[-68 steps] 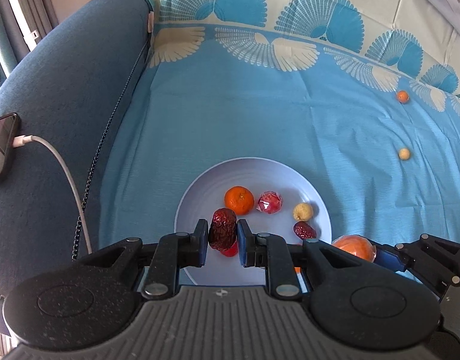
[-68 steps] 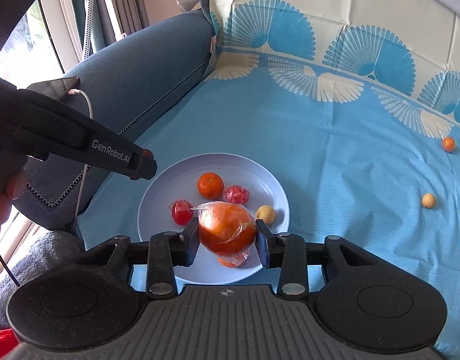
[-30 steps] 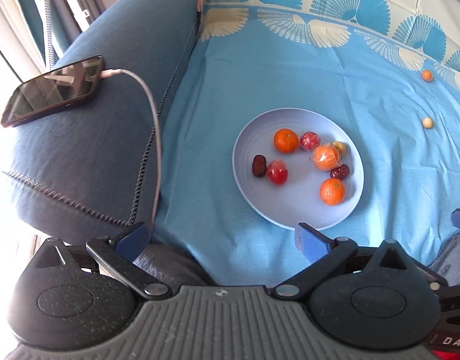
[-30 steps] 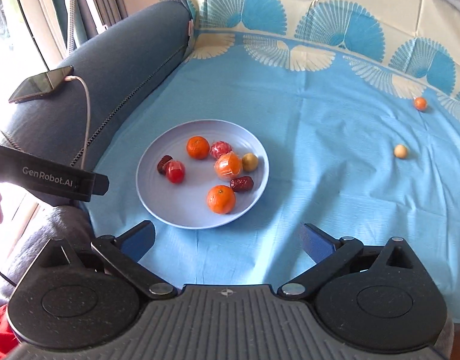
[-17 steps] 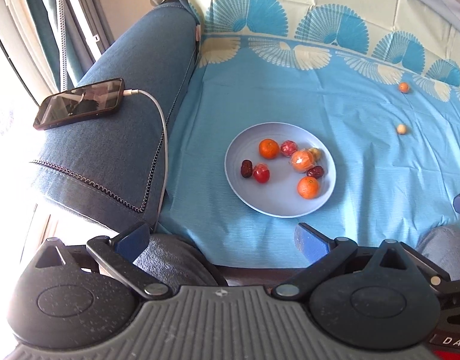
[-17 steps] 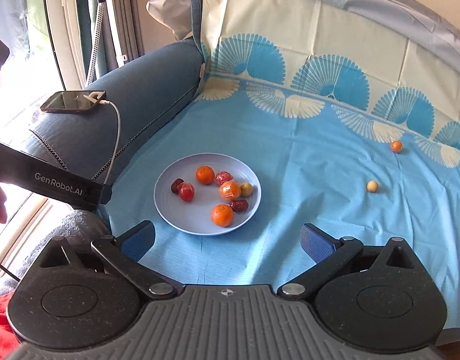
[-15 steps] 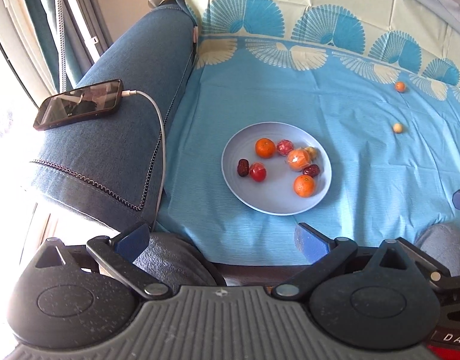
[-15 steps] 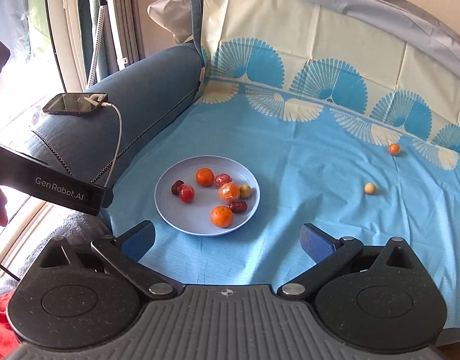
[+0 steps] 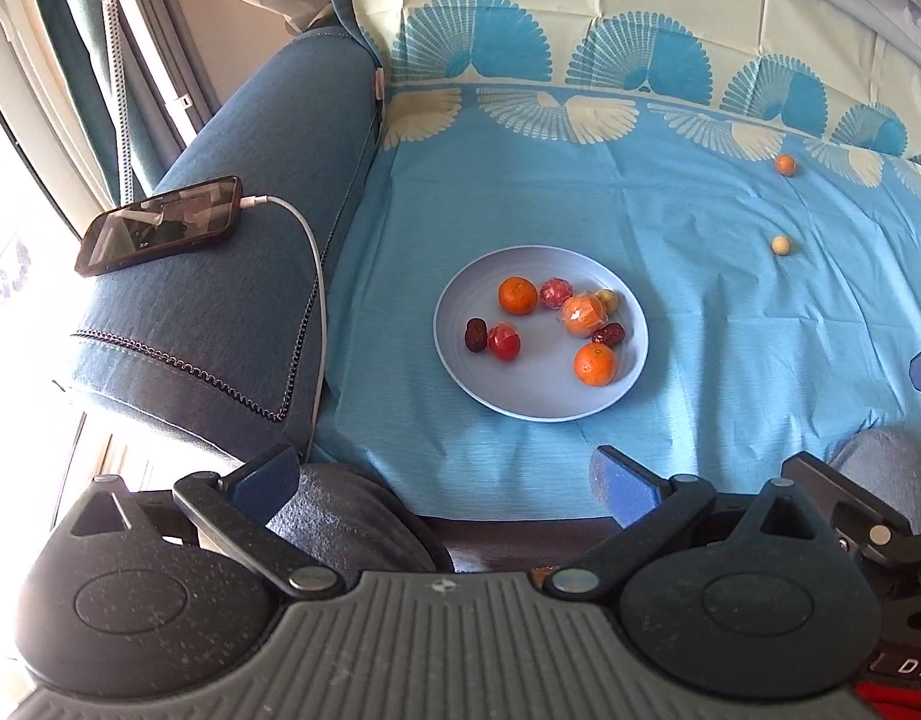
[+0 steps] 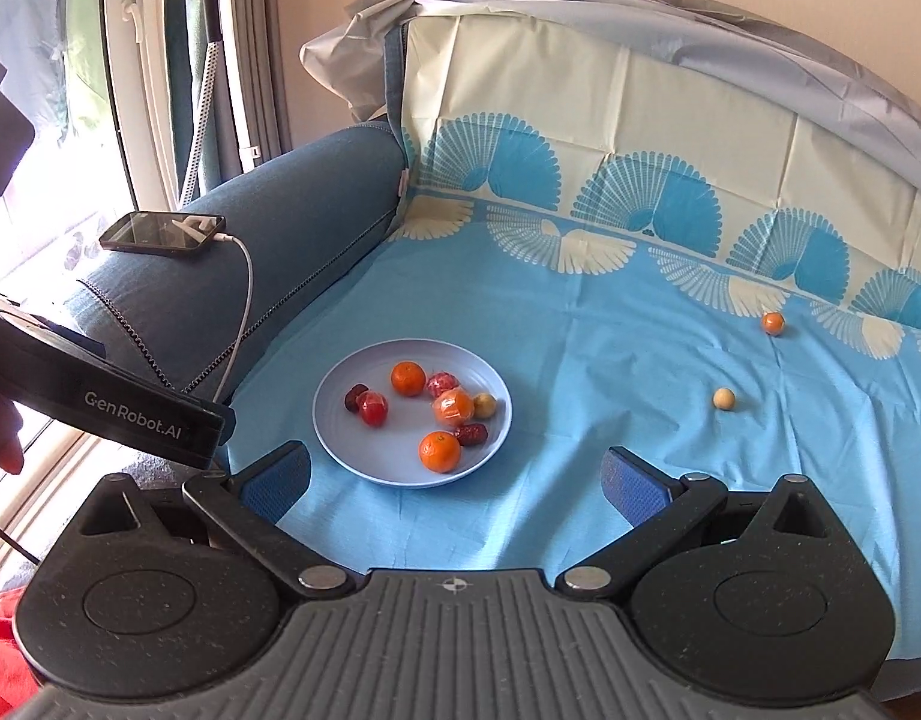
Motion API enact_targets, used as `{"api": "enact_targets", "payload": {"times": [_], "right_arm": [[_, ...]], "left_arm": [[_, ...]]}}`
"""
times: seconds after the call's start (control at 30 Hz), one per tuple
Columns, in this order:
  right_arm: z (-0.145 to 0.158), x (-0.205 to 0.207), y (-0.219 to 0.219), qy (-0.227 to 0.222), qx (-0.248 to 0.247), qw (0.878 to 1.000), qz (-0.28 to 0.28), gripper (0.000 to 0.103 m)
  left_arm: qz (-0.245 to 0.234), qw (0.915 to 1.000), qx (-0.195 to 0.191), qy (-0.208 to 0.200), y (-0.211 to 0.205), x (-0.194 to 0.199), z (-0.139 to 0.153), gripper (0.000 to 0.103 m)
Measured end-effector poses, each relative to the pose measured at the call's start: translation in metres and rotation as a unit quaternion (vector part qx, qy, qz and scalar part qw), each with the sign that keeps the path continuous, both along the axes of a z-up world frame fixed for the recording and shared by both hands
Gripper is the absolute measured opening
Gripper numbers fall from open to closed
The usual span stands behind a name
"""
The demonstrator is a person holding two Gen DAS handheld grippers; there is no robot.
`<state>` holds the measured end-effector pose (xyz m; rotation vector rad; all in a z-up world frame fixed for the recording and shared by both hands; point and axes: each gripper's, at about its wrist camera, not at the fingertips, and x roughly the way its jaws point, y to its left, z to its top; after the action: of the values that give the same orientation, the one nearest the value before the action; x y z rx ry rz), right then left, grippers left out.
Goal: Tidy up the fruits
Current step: 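Withdraw both open tools from the plate, then move both open tools toward the two small fruits on the sheet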
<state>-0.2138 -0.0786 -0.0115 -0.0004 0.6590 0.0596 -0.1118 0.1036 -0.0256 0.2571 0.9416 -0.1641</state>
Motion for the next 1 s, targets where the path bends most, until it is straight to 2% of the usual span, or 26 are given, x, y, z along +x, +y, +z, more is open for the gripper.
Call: {"api": "enact_targets", "payload": {"times": [0.6,1.0], "right_arm": [[-0.004,0.003,-0.004,0.009,0.010,1.000,-0.006,0.102],[-0.012,0.006,-0.025,0.015,0.029,0.999,-0.025,0.102]], "left_arm": [[-0.005,0.9999,0.009,0.009,-0.003,0.001,-0.006,0.103],[-0.020,0.9992,0.029,0.018,-0.024,0.007,-0.012,0.103]]}}
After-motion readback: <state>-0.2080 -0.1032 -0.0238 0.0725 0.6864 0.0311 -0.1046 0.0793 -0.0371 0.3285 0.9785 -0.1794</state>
